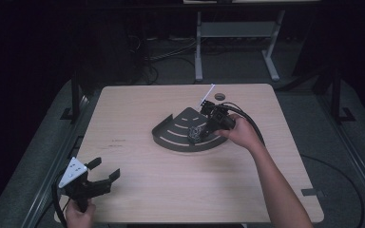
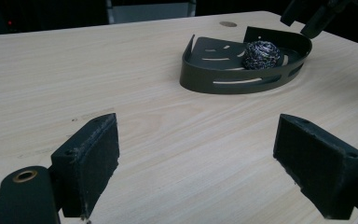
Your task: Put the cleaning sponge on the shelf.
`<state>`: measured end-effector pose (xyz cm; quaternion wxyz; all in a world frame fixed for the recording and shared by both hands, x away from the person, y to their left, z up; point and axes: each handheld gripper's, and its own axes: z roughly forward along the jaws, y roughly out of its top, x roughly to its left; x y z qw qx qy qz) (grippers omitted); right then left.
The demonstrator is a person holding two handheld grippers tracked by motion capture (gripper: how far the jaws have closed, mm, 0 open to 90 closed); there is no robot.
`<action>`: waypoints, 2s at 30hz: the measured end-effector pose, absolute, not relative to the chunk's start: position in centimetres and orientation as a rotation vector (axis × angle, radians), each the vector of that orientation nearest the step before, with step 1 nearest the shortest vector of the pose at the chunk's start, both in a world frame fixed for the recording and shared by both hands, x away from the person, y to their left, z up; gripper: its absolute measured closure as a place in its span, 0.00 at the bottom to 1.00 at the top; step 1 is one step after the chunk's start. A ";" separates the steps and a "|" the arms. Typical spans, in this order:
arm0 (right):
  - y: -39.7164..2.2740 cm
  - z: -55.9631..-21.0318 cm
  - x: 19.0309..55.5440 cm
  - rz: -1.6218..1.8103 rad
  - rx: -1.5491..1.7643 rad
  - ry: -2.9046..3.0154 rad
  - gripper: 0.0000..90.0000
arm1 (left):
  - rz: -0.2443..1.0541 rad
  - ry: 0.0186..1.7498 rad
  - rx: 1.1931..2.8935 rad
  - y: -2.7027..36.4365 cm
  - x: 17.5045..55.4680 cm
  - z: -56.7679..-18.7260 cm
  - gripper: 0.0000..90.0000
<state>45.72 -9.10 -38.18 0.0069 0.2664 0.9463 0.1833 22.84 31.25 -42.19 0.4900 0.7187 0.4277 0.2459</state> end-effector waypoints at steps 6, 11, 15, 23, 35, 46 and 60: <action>-10.0 -37.9 45.1 0.595 0.831 2.951 0.23 | 0.598 1.036 1.745 31.1 22.8 -42.2 0.15; -10.6 -37.7 44.5 0.606 0.827 2.935 0.23 | 0.599 1.032 1.751 31.0 22.8 -42.2 0.15; -11.2 -37.9 44.1 0.617 0.830 2.938 0.23 | 0.597 1.032 1.757 30.9 22.8 -42.2 0.15; -12.4 -38.1 43.2 0.624 0.837 2.936 0.22 | 0.602 1.035 1.754 31.0 22.8 -42.2 0.15; -13.9 -38.7 41.9 0.632 0.844 2.924 0.23 | 0.600 1.033 1.754 31.1 22.8 -42.2 0.15; -15.0 -39.3 40.5 0.626 0.849 2.923 0.22 | 0.600 1.035 1.756 31.0 22.8 -42.3 0.15; -16.9 -40.1 38.4 0.653 0.862 2.919 0.22 | 0.603 1.035 1.759 31.0 22.8 -42.3 0.15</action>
